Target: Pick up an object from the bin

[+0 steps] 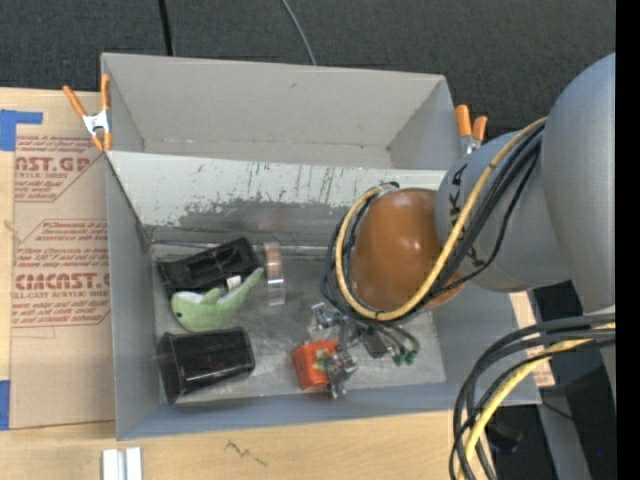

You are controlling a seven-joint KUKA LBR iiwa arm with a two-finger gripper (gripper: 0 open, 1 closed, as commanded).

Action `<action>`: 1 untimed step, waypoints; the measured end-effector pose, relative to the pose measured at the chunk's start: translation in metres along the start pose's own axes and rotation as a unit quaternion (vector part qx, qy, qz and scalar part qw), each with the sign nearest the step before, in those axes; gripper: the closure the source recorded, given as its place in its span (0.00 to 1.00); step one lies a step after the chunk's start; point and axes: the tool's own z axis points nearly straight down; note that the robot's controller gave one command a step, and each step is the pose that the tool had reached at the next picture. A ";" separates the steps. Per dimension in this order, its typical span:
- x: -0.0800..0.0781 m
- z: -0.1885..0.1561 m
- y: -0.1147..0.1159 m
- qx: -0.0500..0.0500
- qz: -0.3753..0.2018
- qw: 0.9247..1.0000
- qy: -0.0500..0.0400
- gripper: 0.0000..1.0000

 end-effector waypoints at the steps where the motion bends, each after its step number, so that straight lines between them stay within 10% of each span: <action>1: 0.001 -0.001 0.000 0.000 0.000 1.000 -0.001 1.00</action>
Offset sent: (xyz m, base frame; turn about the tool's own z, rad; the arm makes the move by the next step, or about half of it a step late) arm 0.0000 0.0000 0.0426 0.0000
